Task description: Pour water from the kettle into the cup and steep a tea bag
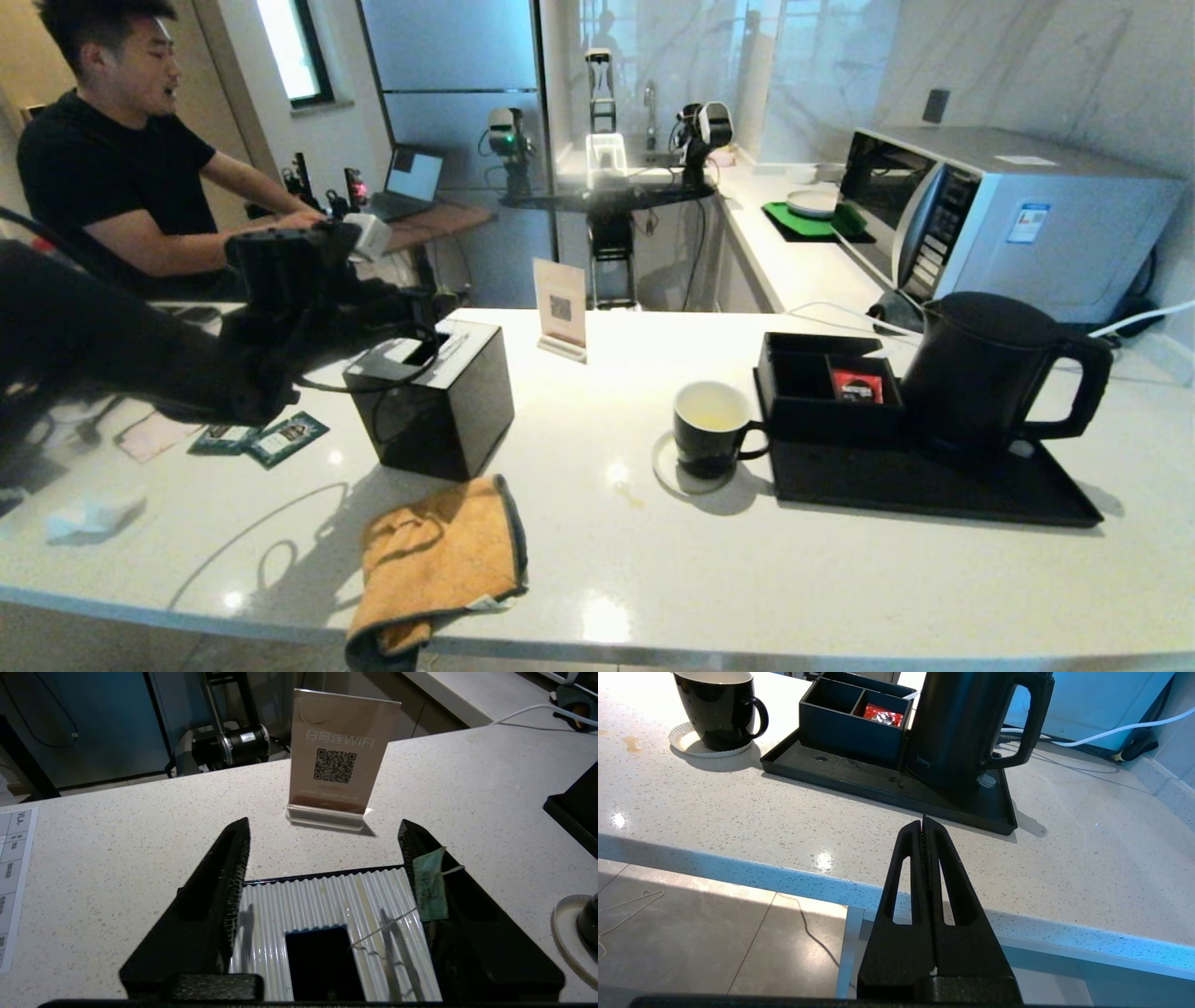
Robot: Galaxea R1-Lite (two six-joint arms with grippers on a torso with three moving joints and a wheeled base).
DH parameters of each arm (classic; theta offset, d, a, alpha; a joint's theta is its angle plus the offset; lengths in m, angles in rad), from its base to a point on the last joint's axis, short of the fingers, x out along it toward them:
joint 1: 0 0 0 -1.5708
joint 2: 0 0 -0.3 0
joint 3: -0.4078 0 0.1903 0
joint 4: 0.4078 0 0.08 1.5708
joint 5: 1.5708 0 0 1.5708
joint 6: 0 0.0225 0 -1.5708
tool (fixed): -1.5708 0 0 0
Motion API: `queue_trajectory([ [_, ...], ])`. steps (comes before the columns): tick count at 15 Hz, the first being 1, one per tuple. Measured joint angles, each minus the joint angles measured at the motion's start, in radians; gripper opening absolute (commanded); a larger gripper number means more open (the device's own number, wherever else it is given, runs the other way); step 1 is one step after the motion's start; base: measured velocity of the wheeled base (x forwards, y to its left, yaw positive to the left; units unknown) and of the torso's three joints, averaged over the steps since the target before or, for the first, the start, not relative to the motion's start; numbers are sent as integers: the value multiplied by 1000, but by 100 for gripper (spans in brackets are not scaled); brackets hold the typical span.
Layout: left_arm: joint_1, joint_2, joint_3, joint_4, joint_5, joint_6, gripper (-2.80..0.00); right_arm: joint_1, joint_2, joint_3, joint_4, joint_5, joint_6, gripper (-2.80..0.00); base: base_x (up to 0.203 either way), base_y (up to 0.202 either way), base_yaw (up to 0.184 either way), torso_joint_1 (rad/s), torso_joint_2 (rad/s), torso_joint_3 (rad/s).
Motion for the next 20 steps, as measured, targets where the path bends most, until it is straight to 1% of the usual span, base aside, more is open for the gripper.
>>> queue_trajectory([
  [11, 11, -10, 3, -1, -11, 6, 0, 0, 0, 0, 0, 1, 0, -280, 0, 0, 0, 0, 0, 0],
  [14, 21, -13, 4, -52, -15, 0, 0, 0, 0, 0, 0, 0, 0, -280, 0, 0, 0, 0, 0, 0],
  [17, 34, -16, 13, -60, -19, -1, 0, 0, 0, 0, 0, 0, 0, -280, 0, 0, 0, 0, 0, 0],
  [20, 65, -16, 14, -58, -19, -3, 0, 0, 0, 0, 0, 0, 0, -280, 0, 0, 0, 0, 0, 0],
])
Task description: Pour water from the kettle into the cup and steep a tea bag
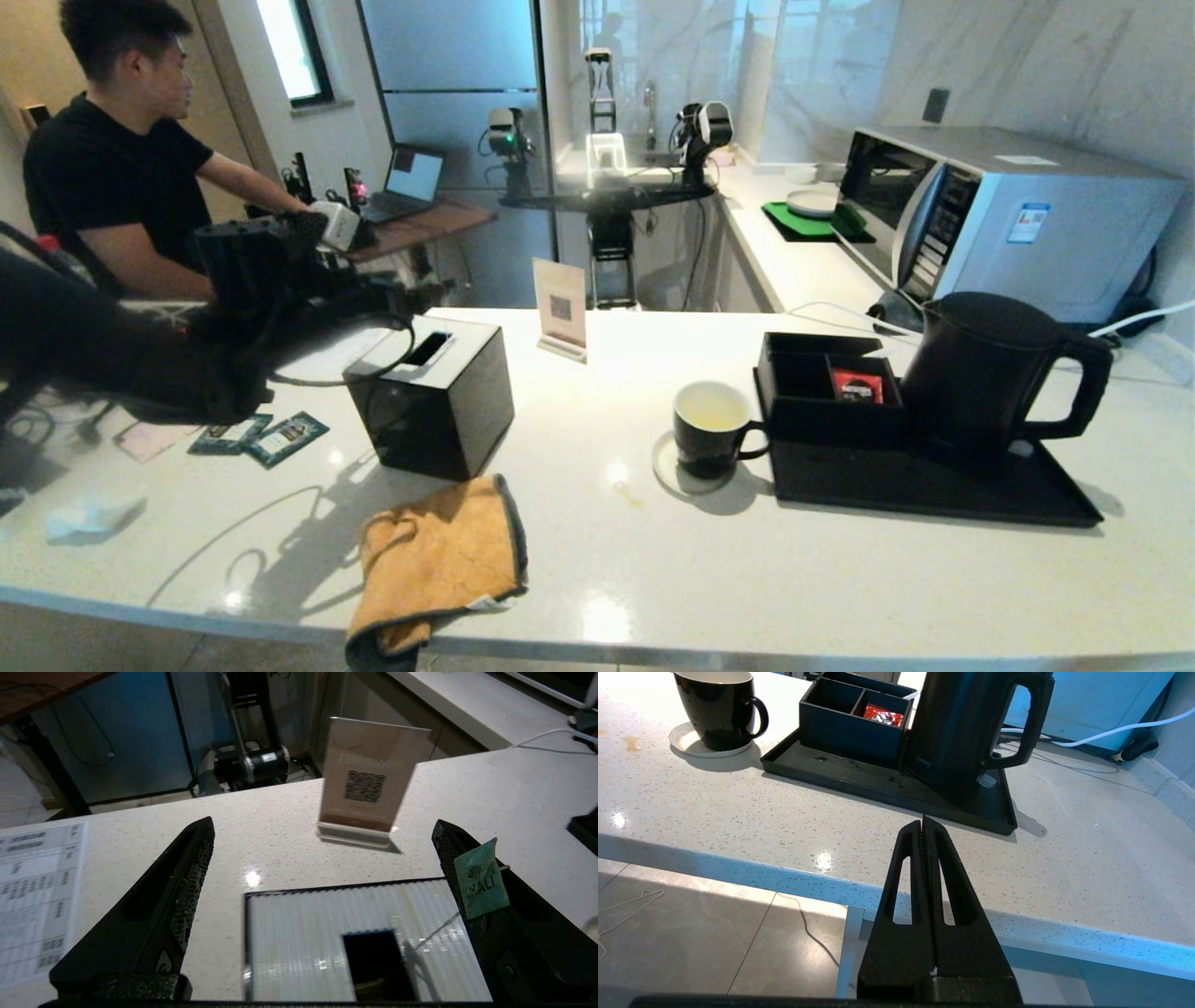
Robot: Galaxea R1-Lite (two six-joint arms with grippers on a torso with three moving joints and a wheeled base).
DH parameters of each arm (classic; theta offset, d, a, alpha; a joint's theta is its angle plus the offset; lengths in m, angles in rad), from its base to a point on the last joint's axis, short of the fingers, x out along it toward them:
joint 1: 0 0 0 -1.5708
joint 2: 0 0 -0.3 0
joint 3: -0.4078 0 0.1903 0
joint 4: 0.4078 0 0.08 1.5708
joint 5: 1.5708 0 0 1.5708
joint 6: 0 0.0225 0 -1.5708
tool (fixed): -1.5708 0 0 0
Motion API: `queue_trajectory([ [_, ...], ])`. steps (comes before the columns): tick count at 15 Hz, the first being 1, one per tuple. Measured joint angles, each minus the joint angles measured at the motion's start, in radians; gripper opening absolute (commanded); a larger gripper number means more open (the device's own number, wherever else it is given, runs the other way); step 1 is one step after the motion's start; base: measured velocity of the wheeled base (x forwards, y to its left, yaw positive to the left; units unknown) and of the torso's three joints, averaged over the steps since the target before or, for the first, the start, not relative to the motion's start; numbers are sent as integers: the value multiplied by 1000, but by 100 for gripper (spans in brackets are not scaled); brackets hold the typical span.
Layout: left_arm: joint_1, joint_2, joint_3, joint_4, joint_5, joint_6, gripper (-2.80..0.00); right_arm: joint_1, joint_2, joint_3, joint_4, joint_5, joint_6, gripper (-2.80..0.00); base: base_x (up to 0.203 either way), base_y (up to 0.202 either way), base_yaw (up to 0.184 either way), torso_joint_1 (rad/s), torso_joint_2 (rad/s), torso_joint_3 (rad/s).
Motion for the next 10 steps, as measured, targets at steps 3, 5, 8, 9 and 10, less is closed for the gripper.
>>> queue_trajectory([
  [3, 55, 1, 2, 11, -22, 5, 0, 0, 0, 0, 0, 0, 0, -280, 0, 0, 0, 0, 0, 0],
  [5, 85, 3, 7, 12, -55, 43, 0, 0, 0, 0, 0, 0, 0, -280, 0, 0, 0, 0, 0, 0],
  [8, 100, 4, 18, 11, -93, 88, 0, 0, 0, 0, 0, 0, 0, -280, 0, 0, 0, 0, 0, 0],
  [9, 100, 4, 19, 11, -98, 103, 0, 0, 0, 0, 0, 0, 0, -280, 0, 0, 0, 0, 0, 0],
  [10, 97, 4, 19, 11, -110, 119, 0, 0, 0, 0, 0, 0, 0, -280, 0, 0, 0, 0, 0, 0],
])
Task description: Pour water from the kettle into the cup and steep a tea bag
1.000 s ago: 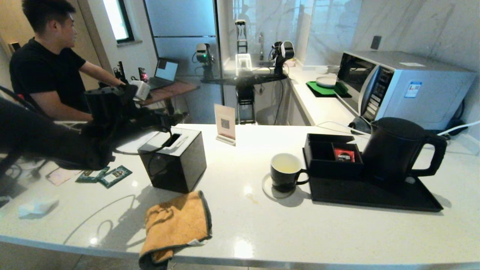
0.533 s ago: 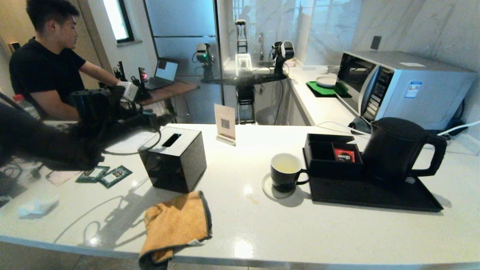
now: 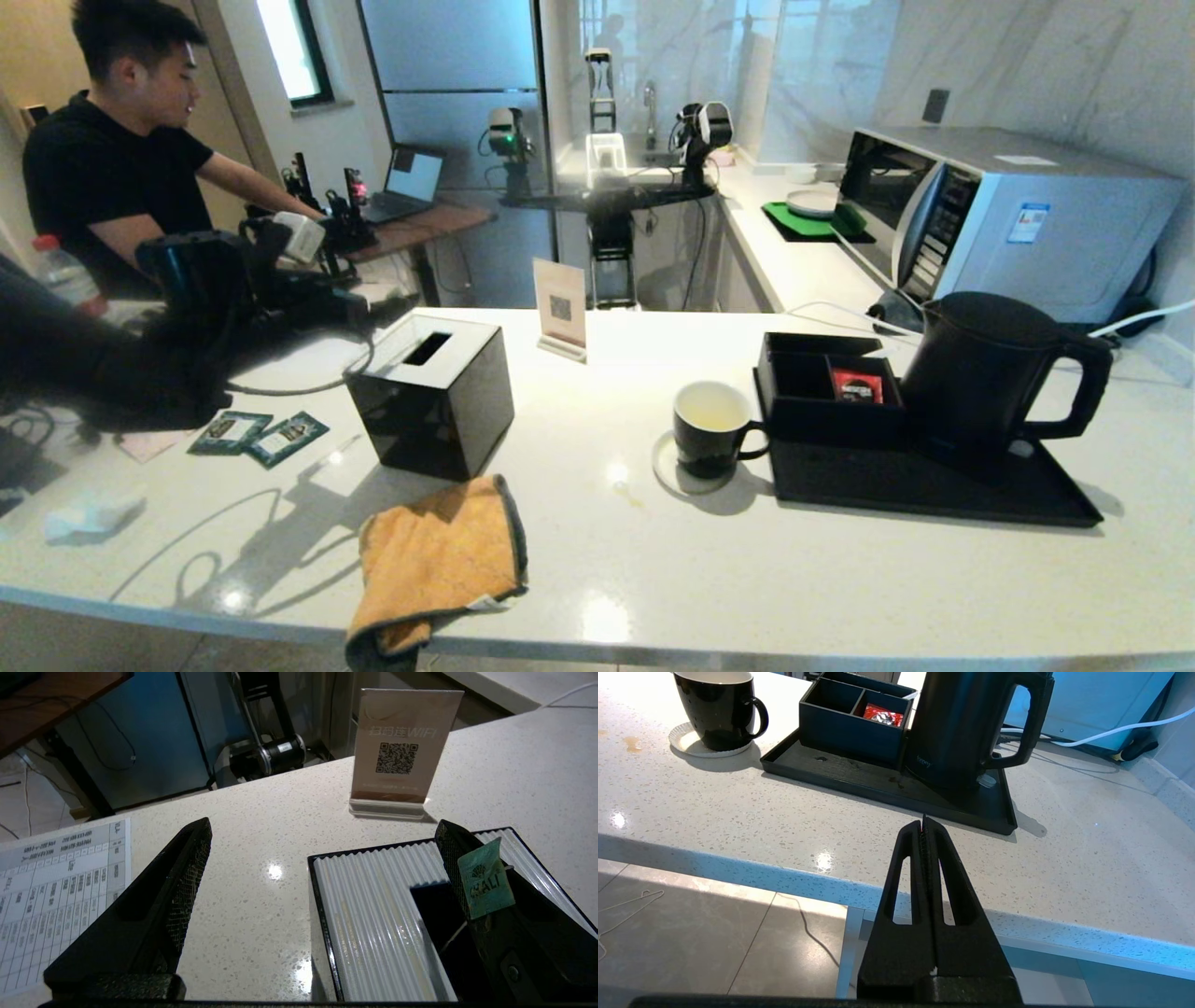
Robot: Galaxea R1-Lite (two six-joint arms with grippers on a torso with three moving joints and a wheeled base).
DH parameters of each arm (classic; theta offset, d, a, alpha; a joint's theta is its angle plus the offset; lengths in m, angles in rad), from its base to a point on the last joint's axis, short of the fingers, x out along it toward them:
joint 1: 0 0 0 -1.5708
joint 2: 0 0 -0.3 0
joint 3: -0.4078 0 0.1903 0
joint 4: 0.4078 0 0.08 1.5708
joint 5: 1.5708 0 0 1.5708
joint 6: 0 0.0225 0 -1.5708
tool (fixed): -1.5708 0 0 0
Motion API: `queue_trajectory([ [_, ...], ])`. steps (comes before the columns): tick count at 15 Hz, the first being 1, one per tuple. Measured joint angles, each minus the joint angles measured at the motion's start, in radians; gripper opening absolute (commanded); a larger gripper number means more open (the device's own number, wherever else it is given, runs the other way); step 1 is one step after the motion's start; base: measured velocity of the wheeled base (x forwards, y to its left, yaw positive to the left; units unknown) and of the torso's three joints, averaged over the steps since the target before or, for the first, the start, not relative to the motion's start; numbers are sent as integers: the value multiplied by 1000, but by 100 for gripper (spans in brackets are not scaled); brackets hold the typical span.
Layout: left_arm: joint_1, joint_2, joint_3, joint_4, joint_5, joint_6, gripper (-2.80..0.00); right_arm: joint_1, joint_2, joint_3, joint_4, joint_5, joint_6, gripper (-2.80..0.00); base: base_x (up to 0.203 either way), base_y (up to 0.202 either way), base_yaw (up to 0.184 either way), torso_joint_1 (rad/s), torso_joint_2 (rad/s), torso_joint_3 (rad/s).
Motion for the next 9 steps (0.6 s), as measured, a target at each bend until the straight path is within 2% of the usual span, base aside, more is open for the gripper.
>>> queue_trajectory([
  [3, -18, -8, 0, 0, -13, 37, 0, 0, 0, 0, 0, 0, 0, -280, 0, 0, 0, 0, 0, 0],
  [9, -36, -39, -2, 2, -14, 166, 0, 0, 0, 0, 0, 0, 0, -280, 0, 0, 0, 0, 0, 0],
])
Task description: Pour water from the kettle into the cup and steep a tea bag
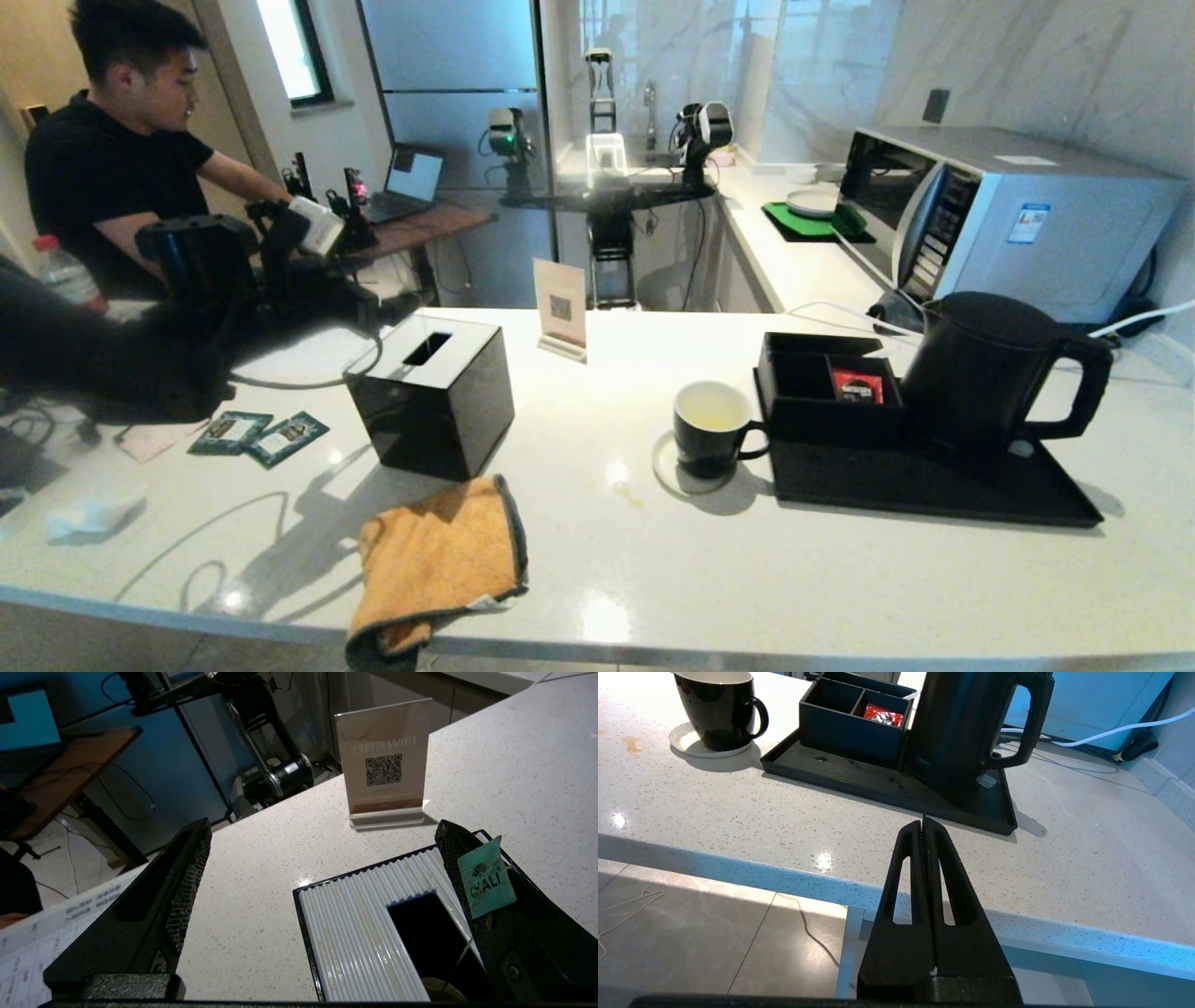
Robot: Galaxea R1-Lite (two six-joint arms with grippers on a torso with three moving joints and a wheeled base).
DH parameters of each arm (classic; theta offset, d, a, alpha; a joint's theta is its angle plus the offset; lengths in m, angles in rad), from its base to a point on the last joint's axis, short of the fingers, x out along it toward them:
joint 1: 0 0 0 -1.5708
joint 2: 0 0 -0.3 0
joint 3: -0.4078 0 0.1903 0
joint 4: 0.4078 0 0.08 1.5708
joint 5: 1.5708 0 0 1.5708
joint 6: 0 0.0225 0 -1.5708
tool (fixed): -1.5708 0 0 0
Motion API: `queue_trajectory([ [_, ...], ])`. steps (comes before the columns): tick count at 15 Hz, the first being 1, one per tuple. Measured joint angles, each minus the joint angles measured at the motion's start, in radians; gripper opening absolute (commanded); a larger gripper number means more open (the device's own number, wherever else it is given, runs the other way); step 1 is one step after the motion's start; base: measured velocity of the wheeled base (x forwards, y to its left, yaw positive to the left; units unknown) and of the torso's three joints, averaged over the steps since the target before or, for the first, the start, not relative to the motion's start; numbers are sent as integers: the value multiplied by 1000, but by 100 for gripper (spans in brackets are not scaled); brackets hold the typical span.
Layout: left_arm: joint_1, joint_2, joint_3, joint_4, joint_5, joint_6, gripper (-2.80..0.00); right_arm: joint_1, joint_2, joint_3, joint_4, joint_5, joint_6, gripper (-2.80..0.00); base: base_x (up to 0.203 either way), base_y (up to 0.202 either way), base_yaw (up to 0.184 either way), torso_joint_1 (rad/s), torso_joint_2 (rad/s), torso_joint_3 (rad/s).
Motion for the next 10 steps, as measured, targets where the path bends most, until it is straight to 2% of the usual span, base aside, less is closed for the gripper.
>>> queue_trajectory([
  [7, 0, -38, 47, -14, 3, 81, 0, 0, 0, 0, 0, 0, 0, -280, 0, 0, 0, 0, 0, 0],
  [10, -2, -56, 57, -10, 2, 82, 0, 0, 0, 0, 0, 0, 0, -280, 0, 0, 0, 0, 0, 0],
])
